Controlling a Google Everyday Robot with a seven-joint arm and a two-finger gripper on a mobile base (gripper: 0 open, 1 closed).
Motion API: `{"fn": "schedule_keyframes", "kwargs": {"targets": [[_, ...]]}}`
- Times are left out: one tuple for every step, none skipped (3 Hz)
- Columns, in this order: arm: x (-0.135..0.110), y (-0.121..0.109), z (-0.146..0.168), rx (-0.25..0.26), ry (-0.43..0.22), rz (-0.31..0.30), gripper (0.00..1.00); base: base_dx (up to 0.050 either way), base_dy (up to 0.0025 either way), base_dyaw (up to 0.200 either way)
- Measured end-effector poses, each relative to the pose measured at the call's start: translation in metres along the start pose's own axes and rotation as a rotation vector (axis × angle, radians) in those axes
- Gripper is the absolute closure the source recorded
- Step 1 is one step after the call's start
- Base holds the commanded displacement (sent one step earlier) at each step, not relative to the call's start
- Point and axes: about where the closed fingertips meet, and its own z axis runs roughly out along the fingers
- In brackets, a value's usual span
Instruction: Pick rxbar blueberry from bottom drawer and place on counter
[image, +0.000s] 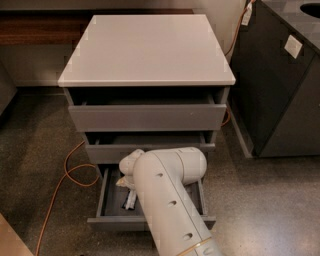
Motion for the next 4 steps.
{"fn": "schedule_keyframes", "kwargs": {"targets": [[-0.003,-0.010,0.023,-0.008,-0.048,-0.043,0.00,0.000,0.00000,0.000],[-0.001,-0.017,0.037,-0.030,-0.076,-0.057,0.00,0.000,0.00000,0.000],[0.000,-0.021,0.051,-0.059,-0.097,-0.061,0.00,0.000,0.00000,0.000],[0.000,-0.022,0.065,-0.078,-0.105,-0.057,0.00,0.000,0.00000,0.000]]}}
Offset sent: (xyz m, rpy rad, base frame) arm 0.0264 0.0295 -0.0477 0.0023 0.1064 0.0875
